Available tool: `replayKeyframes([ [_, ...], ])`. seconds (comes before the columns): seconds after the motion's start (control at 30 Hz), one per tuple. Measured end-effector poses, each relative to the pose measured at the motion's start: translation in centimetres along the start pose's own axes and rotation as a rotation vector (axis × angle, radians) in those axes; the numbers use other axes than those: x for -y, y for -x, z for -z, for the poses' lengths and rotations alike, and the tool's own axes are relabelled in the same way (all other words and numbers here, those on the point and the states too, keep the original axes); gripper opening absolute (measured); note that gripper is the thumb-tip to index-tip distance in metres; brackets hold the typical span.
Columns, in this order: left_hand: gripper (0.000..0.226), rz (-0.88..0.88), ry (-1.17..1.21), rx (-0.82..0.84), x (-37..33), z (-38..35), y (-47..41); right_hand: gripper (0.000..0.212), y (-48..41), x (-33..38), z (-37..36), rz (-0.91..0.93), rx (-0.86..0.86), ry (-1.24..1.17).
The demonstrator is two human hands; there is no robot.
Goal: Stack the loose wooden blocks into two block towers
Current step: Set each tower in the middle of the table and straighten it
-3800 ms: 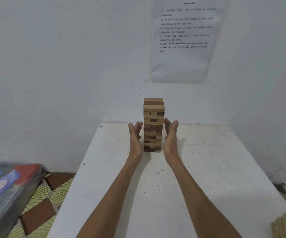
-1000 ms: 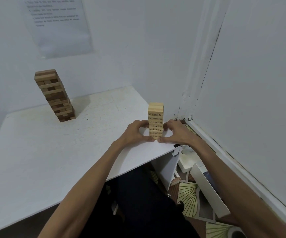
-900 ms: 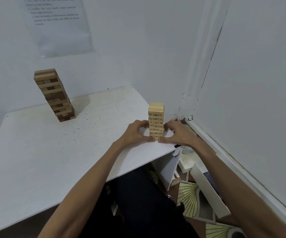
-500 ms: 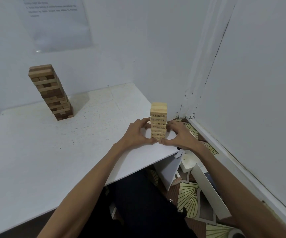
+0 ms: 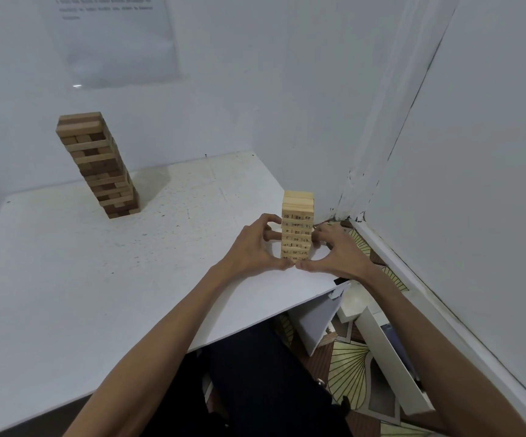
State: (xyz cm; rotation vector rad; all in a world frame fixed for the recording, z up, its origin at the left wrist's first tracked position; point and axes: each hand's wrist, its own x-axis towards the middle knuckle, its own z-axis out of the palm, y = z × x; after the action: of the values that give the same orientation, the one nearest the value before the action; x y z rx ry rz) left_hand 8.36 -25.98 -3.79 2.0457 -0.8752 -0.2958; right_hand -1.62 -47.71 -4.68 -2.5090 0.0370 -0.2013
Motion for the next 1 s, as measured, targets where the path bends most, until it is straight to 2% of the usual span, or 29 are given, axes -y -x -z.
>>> replayKeyframes([
  [0.23, 0.082, 0.039, -0.006, -0.037, 1.1, 1.9, 0.3, 0.039, -1.9, 2.6, -0.1, -0.003, 0.082, -0.030],
  [0.4, 0.083, 0.064, 0.004, -0.071, 2.2, 3.5, 0.6, 0.045, -3.7, 3.7, -1.1, 0.011, 0.112, -0.025],
  [1.0, 0.083, 0.148, -0.049, -0.186, 6.9, 10.1, -0.2, 0.042, -11.3, 9.5, -3.0, 0.049, 0.215, -0.086],
])
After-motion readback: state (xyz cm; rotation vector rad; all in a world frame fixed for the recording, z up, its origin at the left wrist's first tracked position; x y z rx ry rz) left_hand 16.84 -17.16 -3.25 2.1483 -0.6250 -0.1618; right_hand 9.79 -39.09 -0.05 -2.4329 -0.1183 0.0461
